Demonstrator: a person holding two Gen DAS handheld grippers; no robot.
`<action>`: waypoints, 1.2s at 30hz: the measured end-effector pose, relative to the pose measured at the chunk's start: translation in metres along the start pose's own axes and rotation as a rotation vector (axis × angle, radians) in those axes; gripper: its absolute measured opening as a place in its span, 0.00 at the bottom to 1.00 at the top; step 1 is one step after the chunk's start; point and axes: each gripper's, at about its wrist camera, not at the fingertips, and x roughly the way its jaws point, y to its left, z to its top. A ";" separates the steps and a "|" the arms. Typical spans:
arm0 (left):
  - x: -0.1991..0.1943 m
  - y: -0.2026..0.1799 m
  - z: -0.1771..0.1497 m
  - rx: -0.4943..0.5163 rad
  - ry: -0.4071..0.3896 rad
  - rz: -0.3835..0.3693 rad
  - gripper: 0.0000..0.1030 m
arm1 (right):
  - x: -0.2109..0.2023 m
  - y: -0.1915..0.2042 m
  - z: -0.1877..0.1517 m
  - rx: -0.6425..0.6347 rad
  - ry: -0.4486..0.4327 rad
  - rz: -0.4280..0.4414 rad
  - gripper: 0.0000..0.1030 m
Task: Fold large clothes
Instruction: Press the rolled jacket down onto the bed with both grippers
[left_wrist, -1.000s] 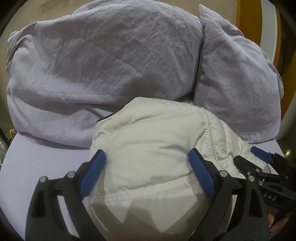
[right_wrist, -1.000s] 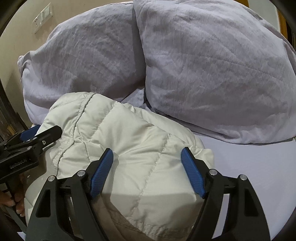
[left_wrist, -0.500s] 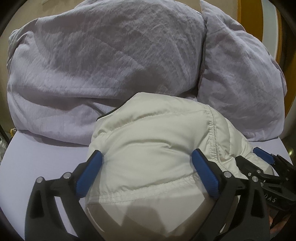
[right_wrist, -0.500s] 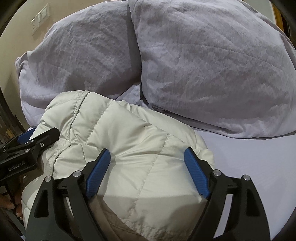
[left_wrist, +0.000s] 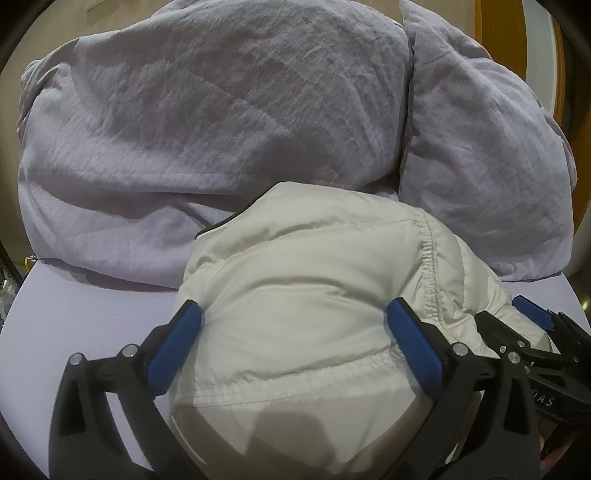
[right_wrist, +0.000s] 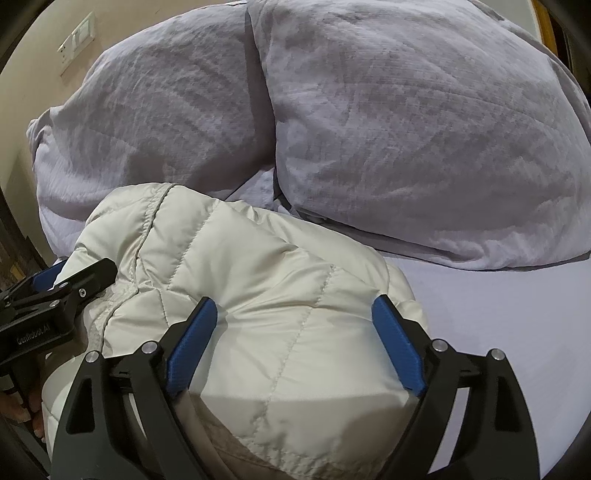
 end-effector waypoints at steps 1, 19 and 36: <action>0.000 0.000 0.000 0.001 0.000 0.000 0.98 | 0.000 0.000 0.000 0.001 -0.002 0.000 0.86; 0.001 0.000 -0.001 0.004 -0.003 0.003 0.98 | -0.002 -0.001 -0.001 0.017 -0.018 -0.001 0.87; 0.001 -0.001 0.000 0.004 -0.002 0.006 0.98 | -0.001 -0.002 -0.002 0.028 -0.022 0.009 0.87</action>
